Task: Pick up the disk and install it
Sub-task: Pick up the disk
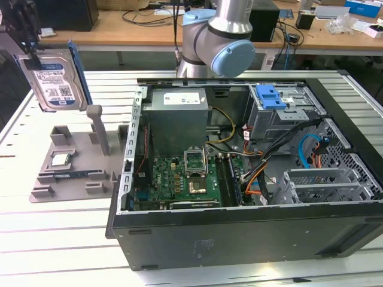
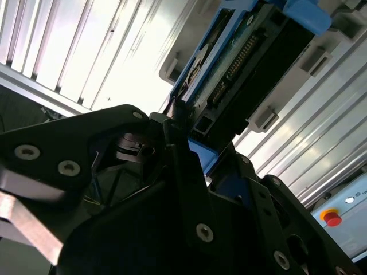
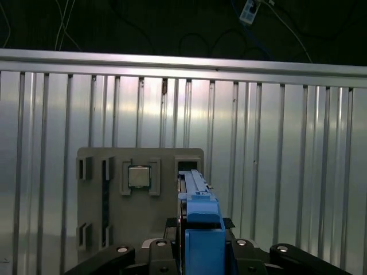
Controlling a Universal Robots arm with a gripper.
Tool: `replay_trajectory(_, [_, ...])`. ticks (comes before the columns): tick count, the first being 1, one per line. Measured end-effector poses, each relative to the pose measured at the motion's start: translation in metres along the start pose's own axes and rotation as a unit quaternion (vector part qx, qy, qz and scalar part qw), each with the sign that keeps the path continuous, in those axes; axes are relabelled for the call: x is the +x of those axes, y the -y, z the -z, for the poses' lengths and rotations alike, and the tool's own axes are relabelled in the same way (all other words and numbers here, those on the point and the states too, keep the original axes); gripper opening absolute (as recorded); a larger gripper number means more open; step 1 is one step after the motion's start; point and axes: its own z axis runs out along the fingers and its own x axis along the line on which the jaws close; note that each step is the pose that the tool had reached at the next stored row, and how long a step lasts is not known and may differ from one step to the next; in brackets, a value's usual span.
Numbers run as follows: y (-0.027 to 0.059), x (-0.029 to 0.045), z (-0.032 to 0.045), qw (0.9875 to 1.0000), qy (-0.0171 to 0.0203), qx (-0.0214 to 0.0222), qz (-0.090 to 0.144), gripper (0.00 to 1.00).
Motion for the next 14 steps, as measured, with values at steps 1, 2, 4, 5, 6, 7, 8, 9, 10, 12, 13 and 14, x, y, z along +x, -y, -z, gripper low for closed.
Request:
replay_trajectory(1, [0.0000,0.0000,0.0011,1.0000,0.0000,0.0000,0.000,0.37])
replay_trajectory(2, [0.0000,0.0000,0.0029,1.0000,0.0000,-0.0001,0.000,0.37])
replay_trajectory(4, [-0.0001,0.0000,0.0056,1.0000,0.0000,-0.0001,0.000,0.37])
replay_trajectory(5, [-0.0001,0.0000,0.0063,1.0000,0.0000,0.0000,0.000,0.37])
replay_trajectory(6, [-0.0001,0.0000,0.0076,1.0000,0.0000,-0.0001,0.000,0.37])
replay_trajectory(7, [-0.0001,-0.0001,0.0085,1.0000,0.0000,-0.0001,0.000,0.37])
replay_trajectory(8, [-0.0001,-0.0001,0.0093,1.0000,0.0000,-0.0001,0.000,0.37])
replay_trajectory(9, [-0.0001,-0.0001,0.0101,1.0000,0.0000,-0.0001,0.000,0.37])
replay_trajectory(10, [-0.0001,-0.0001,0.0113,1.0000,0.0000,0.0000,0.000,0.37])
replay_trajectory(12, [-0.0002,-0.0001,0.0136,1.0000,0.0000,-0.0001,0.000,0.37])
replay_trajectory(13, [-0.0002,-0.0001,0.0155,1.0000,0.0000,-0.0001,0.000,0.37])
replay_trajectory(14, [-0.0002,-0.0001,0.0170,1.0000,0.0000,-0.0001,0.000,0.37])
